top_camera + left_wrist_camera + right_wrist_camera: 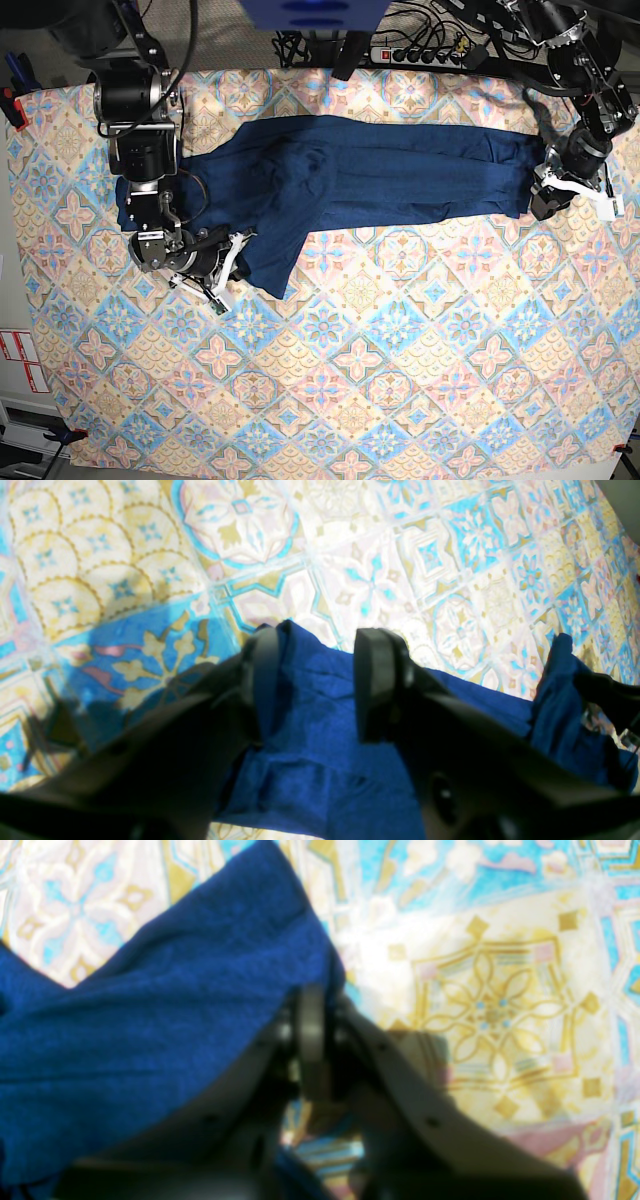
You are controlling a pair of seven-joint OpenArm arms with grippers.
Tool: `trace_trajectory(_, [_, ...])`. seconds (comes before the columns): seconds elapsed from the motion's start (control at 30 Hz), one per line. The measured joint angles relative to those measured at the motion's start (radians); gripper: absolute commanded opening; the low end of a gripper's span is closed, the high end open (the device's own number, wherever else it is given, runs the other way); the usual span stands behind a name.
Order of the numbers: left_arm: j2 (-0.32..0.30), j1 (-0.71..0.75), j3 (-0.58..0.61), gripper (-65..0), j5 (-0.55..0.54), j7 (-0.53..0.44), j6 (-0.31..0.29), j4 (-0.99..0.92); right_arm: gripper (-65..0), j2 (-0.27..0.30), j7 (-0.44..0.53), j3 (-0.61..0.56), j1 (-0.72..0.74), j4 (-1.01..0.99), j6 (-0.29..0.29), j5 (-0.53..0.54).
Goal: Fold the T-shirt properly
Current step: 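Sweep the right gripper across the shirt to flatten the sleeve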
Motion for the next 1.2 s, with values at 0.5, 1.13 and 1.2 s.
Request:
trace_trajectory(0.5, [0.001,0.003,0.000,-40.6,0.000,0.000,0.000,0.000,-64.4,-0.092,-0.422,-0.047,-0.303,0.733,0.002,0.496])
trace_trajectory(1.13, [0.003,0.021,-0.153,-40.6,-0.003,0.006,-0.001,0.000,-64.5,-0.208,-0.426,-0.468,-0.389,0.819,0.003,0.558])
trace_trajectory(1.2, [0.001,0.033,-0.158,-40.6,-0.003,0.004,0.000,0.000,-64.5,-0.206,-0.431,-0.497,-0.376,0.783,0.003,0.558])
